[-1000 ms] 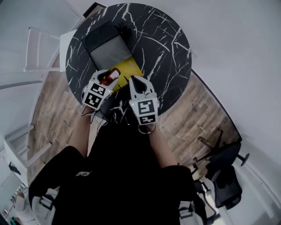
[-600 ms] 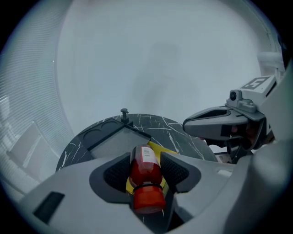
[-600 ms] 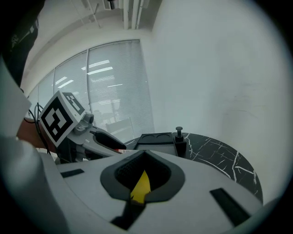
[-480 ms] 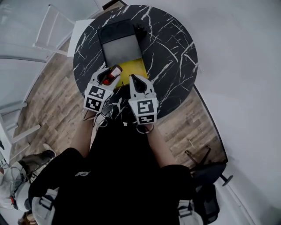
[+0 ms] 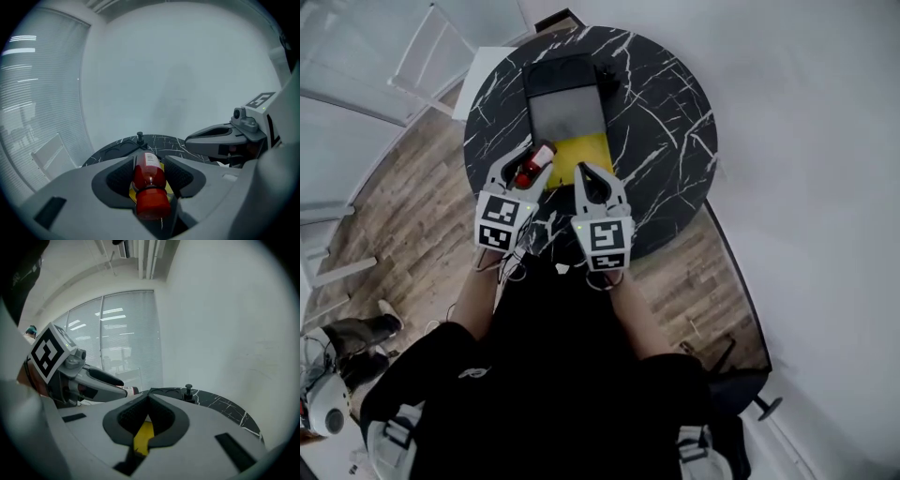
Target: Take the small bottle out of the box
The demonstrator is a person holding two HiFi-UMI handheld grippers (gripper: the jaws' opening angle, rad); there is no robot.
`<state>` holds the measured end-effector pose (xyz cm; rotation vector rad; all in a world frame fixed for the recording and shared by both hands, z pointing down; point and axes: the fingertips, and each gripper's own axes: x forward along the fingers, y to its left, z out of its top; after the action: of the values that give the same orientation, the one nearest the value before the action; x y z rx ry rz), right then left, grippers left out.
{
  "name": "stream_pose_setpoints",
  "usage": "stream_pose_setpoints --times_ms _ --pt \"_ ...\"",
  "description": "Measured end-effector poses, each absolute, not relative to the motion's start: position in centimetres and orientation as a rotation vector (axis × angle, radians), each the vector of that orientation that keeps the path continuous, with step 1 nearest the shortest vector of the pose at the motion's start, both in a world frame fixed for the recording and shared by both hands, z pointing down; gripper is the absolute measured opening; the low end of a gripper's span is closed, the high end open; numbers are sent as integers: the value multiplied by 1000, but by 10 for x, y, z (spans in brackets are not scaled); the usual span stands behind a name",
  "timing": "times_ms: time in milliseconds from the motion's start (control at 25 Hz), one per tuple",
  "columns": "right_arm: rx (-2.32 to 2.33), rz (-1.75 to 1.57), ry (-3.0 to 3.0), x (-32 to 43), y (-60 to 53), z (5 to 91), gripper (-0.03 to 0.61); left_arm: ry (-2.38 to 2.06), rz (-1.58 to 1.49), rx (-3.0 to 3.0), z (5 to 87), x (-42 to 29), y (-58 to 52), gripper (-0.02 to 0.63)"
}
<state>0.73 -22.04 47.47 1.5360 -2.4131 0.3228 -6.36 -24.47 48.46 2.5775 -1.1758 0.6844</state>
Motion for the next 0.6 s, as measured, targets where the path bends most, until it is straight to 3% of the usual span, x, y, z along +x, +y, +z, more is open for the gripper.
stream_pose_setpoints --times_ms 600 --pt "1681 117 -2466 29 -213 399 -5 -1349 467 2680 404 -63 -233 197"
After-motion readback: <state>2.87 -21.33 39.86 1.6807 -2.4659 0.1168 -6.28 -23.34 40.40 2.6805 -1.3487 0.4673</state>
